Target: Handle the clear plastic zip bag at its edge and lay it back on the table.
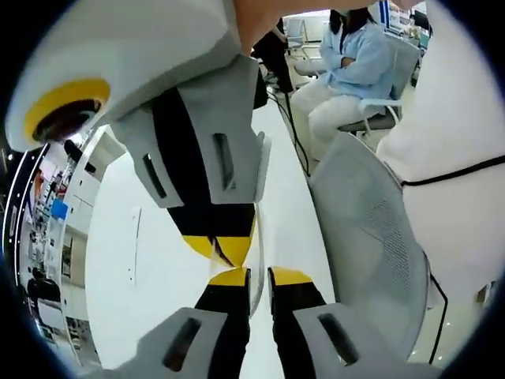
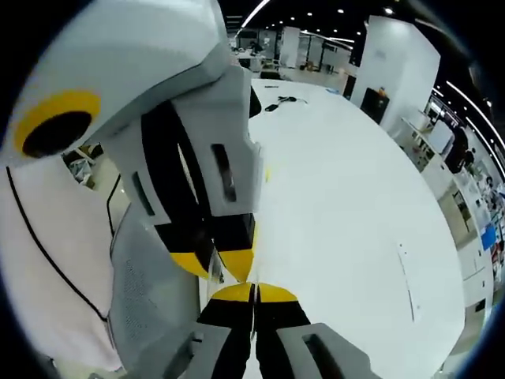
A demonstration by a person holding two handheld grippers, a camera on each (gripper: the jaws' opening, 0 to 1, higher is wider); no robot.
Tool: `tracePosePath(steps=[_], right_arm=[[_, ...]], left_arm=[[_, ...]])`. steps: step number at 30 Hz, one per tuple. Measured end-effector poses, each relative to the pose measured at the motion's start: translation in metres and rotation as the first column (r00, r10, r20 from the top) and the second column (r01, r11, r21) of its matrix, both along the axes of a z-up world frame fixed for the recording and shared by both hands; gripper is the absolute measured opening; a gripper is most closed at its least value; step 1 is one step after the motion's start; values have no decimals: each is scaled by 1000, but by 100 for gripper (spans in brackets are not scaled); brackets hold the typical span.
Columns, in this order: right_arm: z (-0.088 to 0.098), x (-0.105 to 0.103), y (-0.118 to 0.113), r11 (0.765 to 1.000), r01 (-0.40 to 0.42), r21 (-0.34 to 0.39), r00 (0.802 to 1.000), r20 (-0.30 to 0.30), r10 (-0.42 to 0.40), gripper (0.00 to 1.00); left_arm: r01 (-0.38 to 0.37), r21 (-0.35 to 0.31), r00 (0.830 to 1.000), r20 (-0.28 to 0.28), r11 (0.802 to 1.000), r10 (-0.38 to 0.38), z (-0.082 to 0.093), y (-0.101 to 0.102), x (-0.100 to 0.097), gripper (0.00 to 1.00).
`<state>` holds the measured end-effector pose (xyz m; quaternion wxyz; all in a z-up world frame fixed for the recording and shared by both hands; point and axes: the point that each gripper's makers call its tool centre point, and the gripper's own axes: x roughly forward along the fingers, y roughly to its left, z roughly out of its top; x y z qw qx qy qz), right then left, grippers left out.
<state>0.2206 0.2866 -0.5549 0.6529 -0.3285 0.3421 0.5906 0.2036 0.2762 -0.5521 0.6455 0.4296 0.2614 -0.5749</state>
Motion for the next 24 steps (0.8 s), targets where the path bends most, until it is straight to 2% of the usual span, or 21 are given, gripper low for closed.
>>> tracePosePath(steps=[5,24], right_arm=[[0,-1,-1,1000,5,2,1000,-5,-5,0],[3,13,-3,999,44,23,998,51,-45,0]], left_arm=[[14,-8,1000,10,1000,-14,0,-1,-2,0],[53,-18,998,32,998,-53,-1,-2,-11,0]])
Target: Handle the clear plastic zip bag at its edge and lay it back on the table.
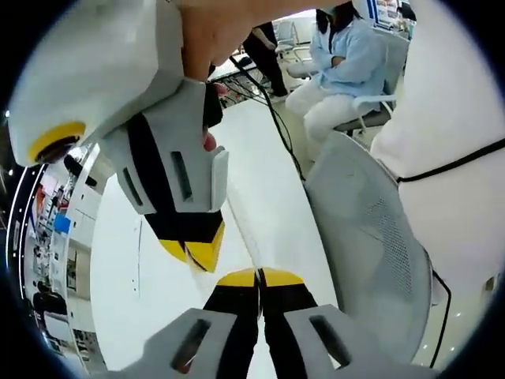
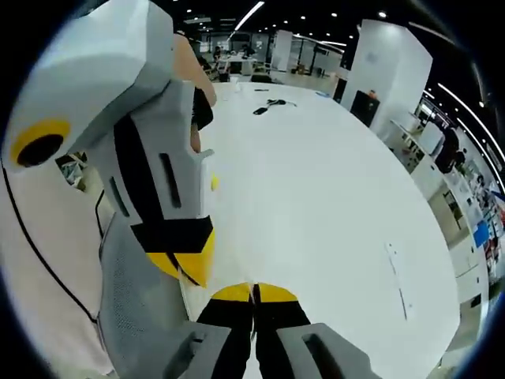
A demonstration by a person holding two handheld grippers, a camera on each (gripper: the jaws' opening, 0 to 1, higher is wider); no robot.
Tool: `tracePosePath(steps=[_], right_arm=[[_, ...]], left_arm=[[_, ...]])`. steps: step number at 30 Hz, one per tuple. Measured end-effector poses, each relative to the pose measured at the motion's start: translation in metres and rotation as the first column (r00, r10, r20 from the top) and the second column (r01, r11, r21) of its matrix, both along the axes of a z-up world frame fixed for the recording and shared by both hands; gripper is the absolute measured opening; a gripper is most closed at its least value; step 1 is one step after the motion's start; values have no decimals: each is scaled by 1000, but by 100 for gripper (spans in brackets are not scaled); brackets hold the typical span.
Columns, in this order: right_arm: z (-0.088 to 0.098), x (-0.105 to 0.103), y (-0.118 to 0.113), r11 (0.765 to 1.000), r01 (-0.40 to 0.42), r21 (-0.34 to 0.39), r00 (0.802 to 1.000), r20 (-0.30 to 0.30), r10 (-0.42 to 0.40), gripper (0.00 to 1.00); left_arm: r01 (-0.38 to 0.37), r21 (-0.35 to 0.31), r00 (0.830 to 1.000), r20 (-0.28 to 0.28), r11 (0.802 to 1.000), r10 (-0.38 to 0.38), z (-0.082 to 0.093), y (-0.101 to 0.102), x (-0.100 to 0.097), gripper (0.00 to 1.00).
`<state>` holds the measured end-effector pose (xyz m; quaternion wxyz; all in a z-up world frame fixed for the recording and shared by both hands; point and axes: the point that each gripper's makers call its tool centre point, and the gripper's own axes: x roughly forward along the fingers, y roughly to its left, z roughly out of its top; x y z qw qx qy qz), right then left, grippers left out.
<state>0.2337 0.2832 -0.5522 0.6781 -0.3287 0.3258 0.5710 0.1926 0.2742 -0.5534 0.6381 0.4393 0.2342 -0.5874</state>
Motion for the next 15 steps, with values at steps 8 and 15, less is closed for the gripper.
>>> tracePosePath(steps=[8,15], right_arm=[[1,8,-1,999,45,32,999,15,-45,0],[3,14,-2,995,81,58,996,30,-83,0]], left_arm=[[4,-15,1000,4,1000,-4,-2,-1,-4,0],[12,-16,1000,-1,1000,-12,-4,-1,-8,0]])
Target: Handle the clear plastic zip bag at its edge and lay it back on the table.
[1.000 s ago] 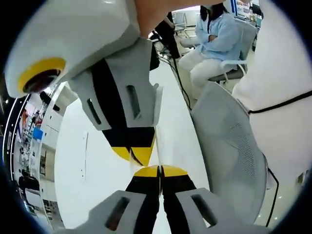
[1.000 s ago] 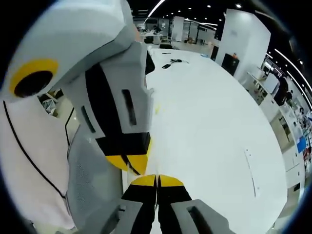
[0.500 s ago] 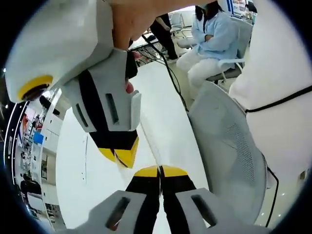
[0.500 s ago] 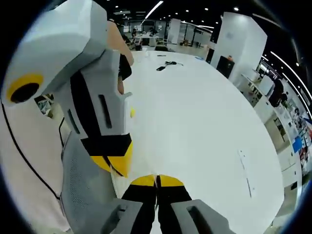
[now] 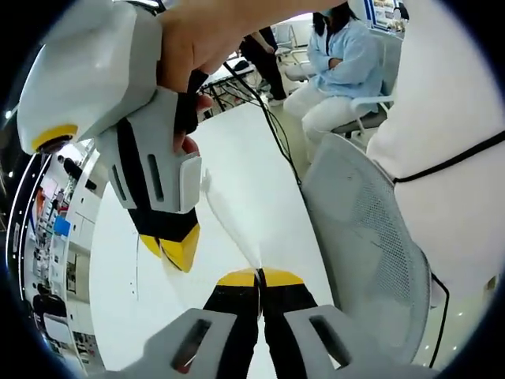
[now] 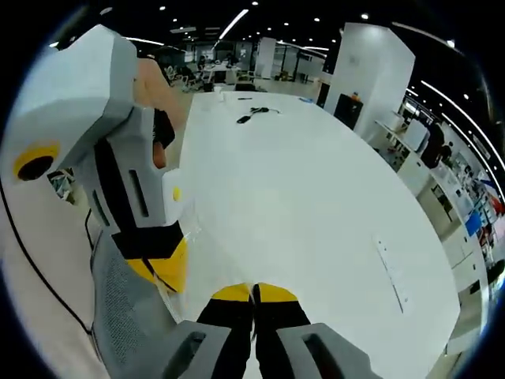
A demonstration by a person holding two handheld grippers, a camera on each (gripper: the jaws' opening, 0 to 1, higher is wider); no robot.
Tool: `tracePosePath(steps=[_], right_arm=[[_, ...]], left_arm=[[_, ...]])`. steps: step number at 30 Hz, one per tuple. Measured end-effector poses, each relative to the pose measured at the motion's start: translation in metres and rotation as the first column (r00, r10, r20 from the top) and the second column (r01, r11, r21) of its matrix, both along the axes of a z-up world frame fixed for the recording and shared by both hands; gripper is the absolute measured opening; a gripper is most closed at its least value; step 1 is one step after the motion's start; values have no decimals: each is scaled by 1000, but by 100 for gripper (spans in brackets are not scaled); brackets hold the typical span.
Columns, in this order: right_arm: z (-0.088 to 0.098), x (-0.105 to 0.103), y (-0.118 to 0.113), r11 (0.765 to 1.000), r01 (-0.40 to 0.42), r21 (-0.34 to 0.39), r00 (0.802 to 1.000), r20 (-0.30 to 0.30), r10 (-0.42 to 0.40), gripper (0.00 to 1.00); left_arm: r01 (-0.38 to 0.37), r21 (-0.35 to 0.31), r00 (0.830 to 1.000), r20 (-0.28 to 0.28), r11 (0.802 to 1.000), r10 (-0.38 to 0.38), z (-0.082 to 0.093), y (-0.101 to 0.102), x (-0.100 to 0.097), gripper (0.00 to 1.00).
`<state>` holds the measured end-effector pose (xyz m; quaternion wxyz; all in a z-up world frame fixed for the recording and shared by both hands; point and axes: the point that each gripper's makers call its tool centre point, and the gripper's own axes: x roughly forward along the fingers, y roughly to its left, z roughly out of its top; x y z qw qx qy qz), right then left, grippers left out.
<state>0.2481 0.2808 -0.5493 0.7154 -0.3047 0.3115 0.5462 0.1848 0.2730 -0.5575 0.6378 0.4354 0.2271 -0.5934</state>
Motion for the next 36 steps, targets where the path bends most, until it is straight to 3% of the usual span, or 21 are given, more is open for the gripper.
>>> tracePosePath(steps=[26,36], right_arm=[[3,5,1,991,94,94,994,-70,-88,0],[4,6,1,990,101,103,993,-71,-94,0]], left_arm=[[5,-28,1000,-1,1000,-5,-7,-1,-15,0],[9,-35,1000,-5,999,-9,-8,-3,-16,0]])
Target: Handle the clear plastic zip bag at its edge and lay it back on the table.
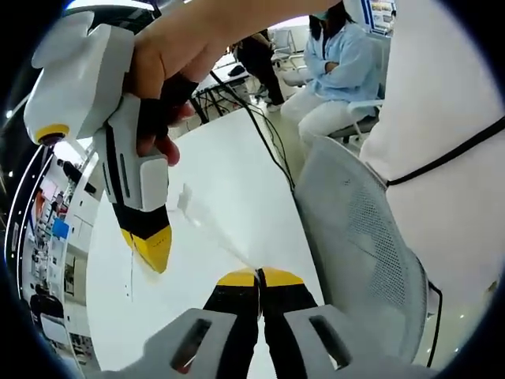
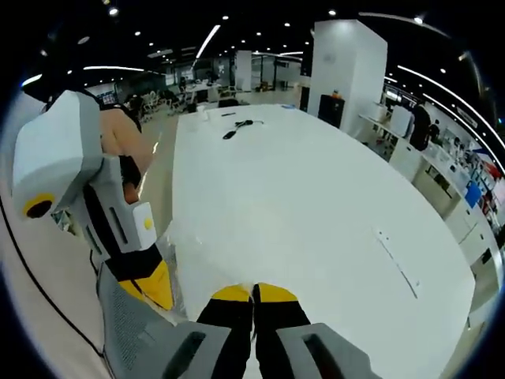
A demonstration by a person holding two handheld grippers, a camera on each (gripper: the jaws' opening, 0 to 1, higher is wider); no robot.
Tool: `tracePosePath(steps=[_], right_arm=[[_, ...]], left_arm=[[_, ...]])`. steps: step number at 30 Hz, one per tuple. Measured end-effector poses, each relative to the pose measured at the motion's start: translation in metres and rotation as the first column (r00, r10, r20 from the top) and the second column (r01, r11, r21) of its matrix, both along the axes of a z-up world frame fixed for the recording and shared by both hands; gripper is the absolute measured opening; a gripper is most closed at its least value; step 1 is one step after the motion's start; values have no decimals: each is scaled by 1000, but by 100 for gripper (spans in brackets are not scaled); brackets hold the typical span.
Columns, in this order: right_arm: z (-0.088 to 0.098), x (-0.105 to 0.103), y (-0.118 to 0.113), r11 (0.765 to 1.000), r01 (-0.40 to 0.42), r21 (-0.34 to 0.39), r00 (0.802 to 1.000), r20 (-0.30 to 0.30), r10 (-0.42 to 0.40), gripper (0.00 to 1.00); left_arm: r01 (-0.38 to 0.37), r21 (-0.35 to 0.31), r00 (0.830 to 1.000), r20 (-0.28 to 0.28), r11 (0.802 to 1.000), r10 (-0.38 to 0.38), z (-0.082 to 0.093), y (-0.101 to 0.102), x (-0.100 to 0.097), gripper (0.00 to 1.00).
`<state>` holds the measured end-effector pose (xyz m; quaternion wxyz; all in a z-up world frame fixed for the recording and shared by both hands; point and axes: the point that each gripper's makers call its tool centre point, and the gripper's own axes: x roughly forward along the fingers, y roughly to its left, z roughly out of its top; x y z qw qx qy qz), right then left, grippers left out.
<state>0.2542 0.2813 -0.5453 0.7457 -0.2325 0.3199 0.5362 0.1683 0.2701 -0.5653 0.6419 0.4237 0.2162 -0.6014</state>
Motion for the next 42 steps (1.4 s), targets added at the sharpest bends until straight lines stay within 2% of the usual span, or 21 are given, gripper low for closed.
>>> tracePosePath(steps=[17,19,22,28,42], right_arm=[[-2,0,1,1000,-17,-13,1000,17,17,0],[1,2,1,1000,-13,-11,999,35,13,0],[2,2,2,1000,-18,-10,999,30,18,0],[1,1,2,1000,-22,-16,999,33,23,0],[3,-8,10,993,-113,-43,989,90,116,0]], left_arm=[[-20,0,1000,-1,1000,20,-3,2,2,0],[-22,-5,1000,-3,1000,22,-2,2,2,0],[-17,-10,1000,-17,1000,17,-3,0,-1,0],[-26,-3,1000,-4,1000,26,-2,1,2,0],[-80,-31,997,9,996,80,2,3,13,1]])
